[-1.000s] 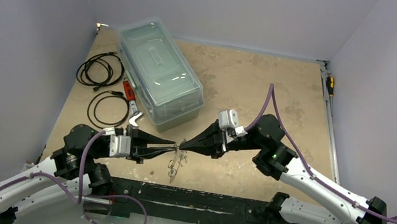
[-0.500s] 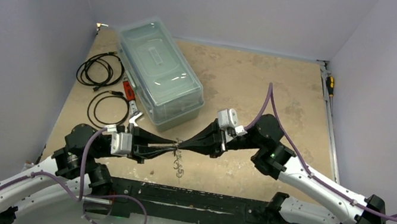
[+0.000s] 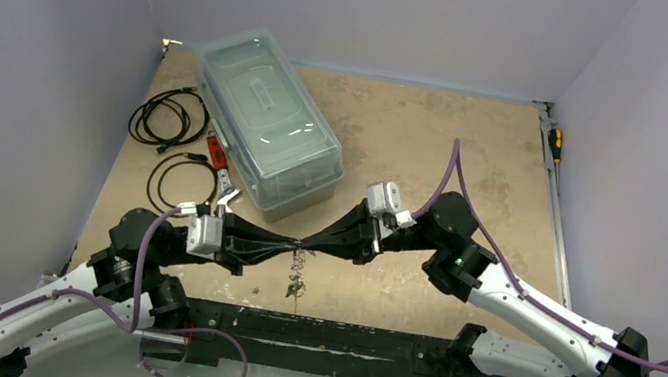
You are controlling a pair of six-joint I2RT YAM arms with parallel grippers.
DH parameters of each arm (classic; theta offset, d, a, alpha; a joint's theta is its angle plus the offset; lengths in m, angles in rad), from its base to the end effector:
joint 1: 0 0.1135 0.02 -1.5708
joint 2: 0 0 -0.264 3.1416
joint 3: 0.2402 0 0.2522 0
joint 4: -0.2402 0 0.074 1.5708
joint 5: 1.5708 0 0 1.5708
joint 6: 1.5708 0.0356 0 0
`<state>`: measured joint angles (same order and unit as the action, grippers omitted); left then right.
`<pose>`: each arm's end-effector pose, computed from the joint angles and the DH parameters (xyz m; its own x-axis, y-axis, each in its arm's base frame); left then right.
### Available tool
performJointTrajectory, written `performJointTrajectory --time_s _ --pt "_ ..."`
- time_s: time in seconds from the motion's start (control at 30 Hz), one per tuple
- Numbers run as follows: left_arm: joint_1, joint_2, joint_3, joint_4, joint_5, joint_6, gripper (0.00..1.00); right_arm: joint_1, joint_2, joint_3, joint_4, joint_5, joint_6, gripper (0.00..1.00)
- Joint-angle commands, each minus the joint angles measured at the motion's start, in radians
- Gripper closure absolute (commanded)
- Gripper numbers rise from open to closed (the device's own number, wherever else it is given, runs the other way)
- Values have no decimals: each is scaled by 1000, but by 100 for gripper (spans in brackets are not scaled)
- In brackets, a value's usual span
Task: Put the keys on the keyring
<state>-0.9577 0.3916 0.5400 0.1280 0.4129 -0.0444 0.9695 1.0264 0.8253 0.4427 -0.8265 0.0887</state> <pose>0.0527 -0.0998 0.3389 0.1138 -0.2324 -0.9660 0.9773 0.2012 0.0667 0.1088 0.2049 0.3727 0.0495 0.1783 -0.9827 -0.9709 -0.2223 -0.0893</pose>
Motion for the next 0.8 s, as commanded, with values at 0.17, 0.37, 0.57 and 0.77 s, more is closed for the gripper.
performJointTrajectory --time_s 0.17,0.37,0.57,0.77 --pt "2 2 26 -14 -136 -14 100 12 -2 49 -137 76 -95 78" --pt "1 15 42 -44 -120 -9 100 12 24 147 -394 166 -211 62" --pt "2 46 53 -64 -81 -10 100 12 77 253 -595 195 -289 59" --pt "2 65 60 -69 -57 -12 100 12 140 359 -756 200 -360 66"
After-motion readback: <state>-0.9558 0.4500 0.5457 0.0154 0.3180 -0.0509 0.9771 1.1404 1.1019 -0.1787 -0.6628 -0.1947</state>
